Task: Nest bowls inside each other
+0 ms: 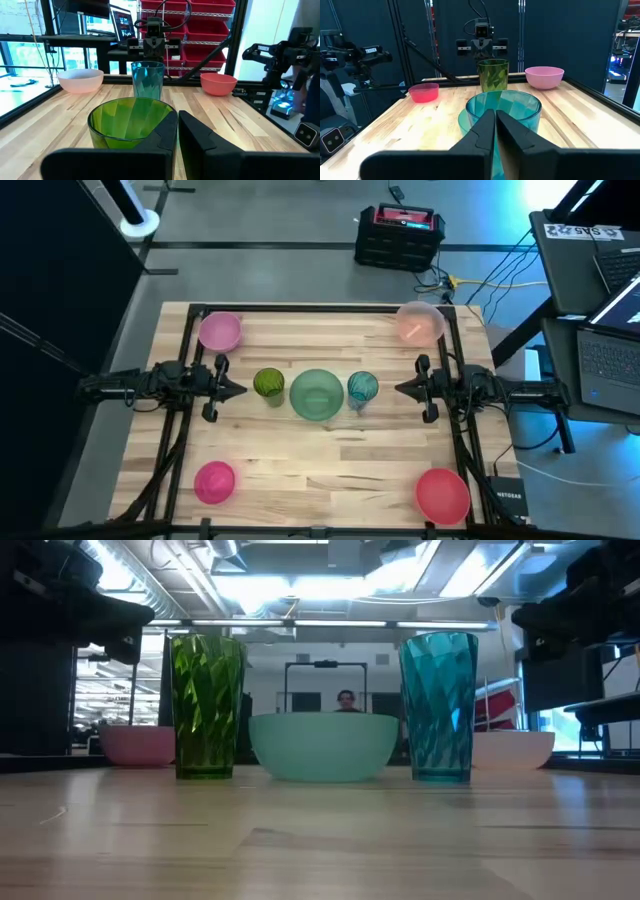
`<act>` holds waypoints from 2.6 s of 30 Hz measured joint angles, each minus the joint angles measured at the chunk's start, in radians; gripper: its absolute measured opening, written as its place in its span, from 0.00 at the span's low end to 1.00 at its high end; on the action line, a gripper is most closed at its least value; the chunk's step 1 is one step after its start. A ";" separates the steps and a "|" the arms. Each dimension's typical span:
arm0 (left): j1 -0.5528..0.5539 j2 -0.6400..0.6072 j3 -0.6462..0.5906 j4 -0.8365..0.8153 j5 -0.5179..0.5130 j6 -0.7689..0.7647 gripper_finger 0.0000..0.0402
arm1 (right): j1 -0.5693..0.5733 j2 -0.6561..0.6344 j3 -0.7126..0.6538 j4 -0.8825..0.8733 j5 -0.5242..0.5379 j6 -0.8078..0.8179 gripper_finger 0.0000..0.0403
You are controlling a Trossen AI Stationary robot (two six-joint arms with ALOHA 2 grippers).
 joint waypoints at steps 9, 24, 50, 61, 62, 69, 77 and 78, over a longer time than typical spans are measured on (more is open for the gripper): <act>0.000 0.000 0.000 0.000 0.000 0.000 0.00 | 0.000 0.000 0.000 0.000 0.000 0.000 0.00; 0.000 0.000 0.000 0.000 0.000 0.000 0.00 | 0.000 0.000 0.000 0.000 0.000 0.000 0.00; 0.000 0.000 0.000 0.004 -0.042 0.017 0.00 | 0.000 0.000 0.000 0.000 0.000 0.000 0.00; 0.000 0.040 0.055 -0.061 -0.110 -0.061 0.02 | 0.000 0.000 0.000 0.000 0.001 0.000 0.00; 0.000 0.059 0.078 -0.070 -0.115 -0.075 0.03 | 0.000 0.000 0.000 0.000 0.002 0.000 0.00; 0.001 0.189 0.239 -0.131 -0.150 -0.178 0.11 | 0.000 0.000 0.000 0.001 0.011 0.000 0.00; 0.001 0.358 0.444 -0.229 -0.185 -0.278 0.21 | 0.000 0.000 0.000 0.001 0.022 0.000 0.00; 0.001 0.408 0.498 -0.281 -0.185 -0.271 0.22 | 0.000 0.000 0.000 0.001 0.026 0.003 0.00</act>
